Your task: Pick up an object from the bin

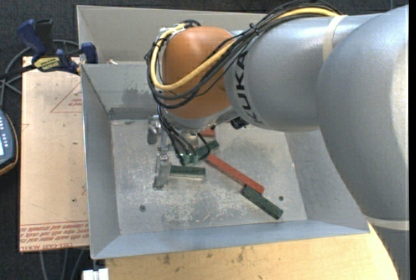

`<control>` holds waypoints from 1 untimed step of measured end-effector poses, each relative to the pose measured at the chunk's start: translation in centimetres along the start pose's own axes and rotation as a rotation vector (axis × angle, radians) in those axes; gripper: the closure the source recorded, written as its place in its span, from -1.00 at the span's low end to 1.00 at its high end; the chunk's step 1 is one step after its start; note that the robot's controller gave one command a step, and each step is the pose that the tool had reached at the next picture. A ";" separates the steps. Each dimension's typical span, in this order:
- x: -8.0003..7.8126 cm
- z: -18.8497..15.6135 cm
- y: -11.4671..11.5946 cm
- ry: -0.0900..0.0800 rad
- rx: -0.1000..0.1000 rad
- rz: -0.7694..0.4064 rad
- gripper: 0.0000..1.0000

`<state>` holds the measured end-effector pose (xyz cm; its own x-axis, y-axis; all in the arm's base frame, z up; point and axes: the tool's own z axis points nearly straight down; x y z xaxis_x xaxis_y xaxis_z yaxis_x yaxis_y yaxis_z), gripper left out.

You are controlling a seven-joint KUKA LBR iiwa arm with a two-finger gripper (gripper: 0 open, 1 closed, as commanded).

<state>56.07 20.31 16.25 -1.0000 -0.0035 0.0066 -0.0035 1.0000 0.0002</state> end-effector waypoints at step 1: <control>0.5 9.8 -3.5 0.000 0.002 -0.035 -1.00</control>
Offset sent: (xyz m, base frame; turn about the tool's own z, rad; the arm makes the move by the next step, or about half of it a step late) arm -0.0038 -0.0333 -0.0925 -0.0371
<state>55.51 16.81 6.50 -0.9992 -0.0381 0.0068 -0.0381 0.9993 -0.0016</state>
